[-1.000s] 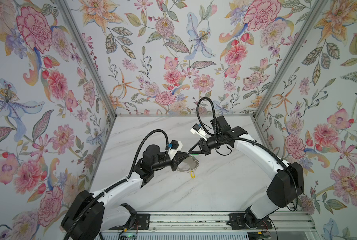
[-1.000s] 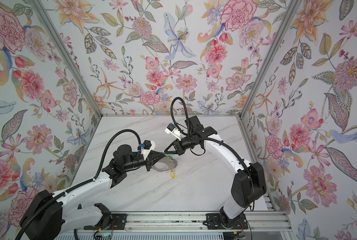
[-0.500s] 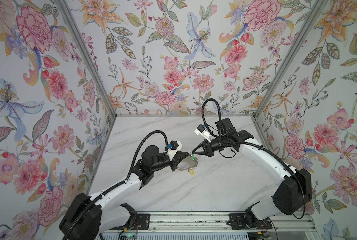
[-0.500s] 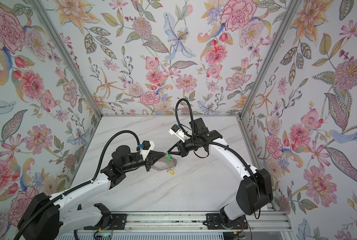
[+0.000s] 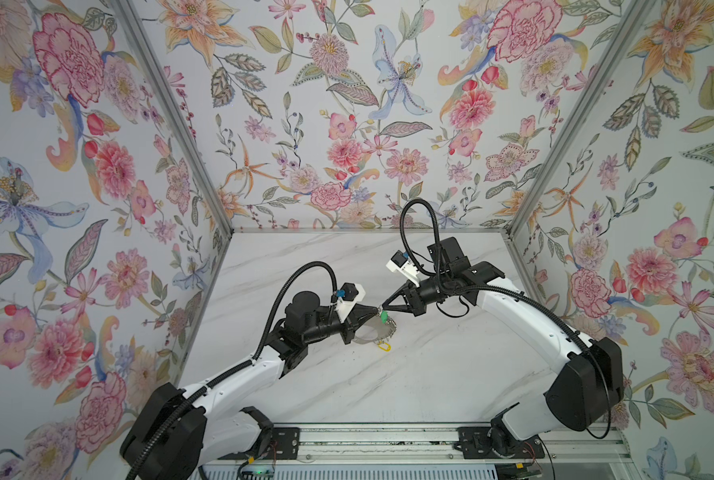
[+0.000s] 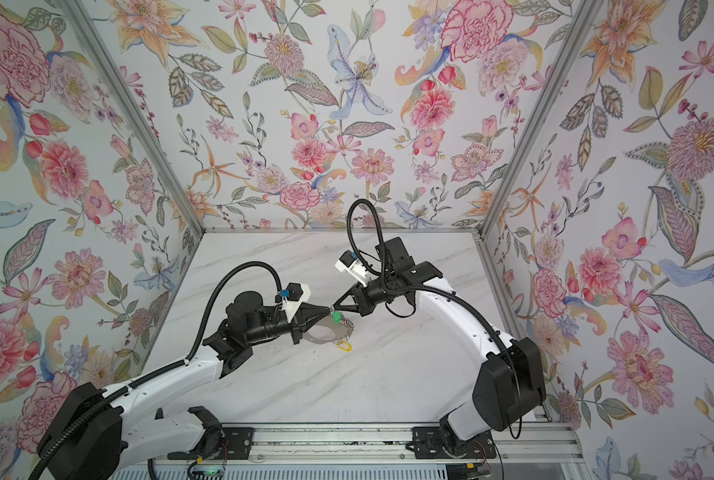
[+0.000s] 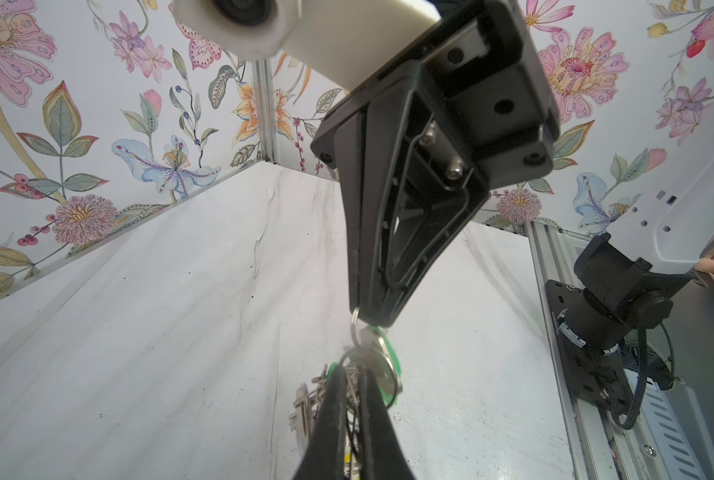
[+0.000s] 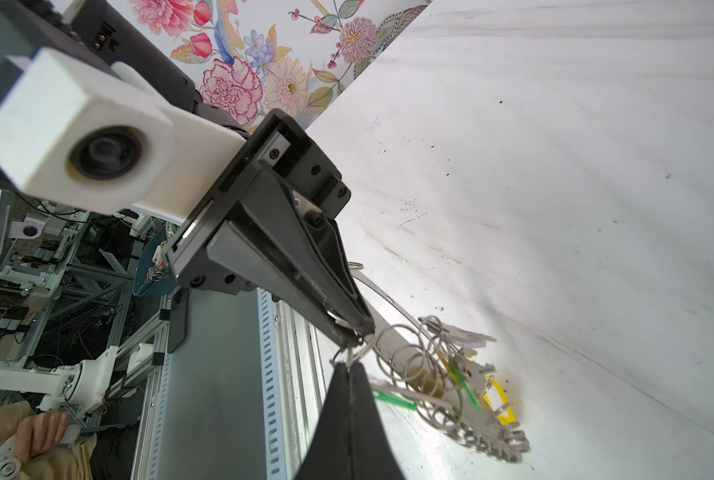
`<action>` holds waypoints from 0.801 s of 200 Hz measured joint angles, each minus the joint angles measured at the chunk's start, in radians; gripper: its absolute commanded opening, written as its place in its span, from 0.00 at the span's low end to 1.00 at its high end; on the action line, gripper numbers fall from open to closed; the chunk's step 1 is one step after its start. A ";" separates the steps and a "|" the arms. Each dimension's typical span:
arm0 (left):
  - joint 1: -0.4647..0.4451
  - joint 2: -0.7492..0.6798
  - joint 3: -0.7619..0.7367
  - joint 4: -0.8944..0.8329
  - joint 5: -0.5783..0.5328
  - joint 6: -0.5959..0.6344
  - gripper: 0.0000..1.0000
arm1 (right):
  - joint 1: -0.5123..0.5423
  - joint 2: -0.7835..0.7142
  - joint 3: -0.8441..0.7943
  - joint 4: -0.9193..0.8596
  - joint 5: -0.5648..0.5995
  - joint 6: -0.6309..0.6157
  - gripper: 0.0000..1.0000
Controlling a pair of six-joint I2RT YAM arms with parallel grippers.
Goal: Remove the keys from the keyring
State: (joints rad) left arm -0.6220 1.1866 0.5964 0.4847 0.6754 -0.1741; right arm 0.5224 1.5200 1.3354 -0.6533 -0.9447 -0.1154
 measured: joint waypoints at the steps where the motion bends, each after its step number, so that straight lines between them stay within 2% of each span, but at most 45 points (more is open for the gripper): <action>1: 0.000 0.000 0.000 0.000 0.000 0.000 0.12 | 0.000 0.000 0.000 0.000 0.000 0.000 0.00; 40: 0.000 0.000 0.005 -0.021 0.005 0.008 0.36 | 0.002 0.000 0.019 0.002 0.003 0.000 0.00; 60: 0.000 0.000 0.006 -0.039 0.002 0.013 0.42 | 0.002 0.000 0.028 0.004 0.003 0.000 0.00; 160: 0.000 -0.046 0.035 -0.119 -0.010 0.048 0.57 | 0.002 0.000 0.032 0.003 -0.021 0.000 0.00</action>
State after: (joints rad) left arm -0.6220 1.1408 0.6312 0.3656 0.6655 -0.1261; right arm 0.5243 1.5200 1.3670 -0.6502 -0.9657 -0.1154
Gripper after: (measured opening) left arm 0.562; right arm 0.049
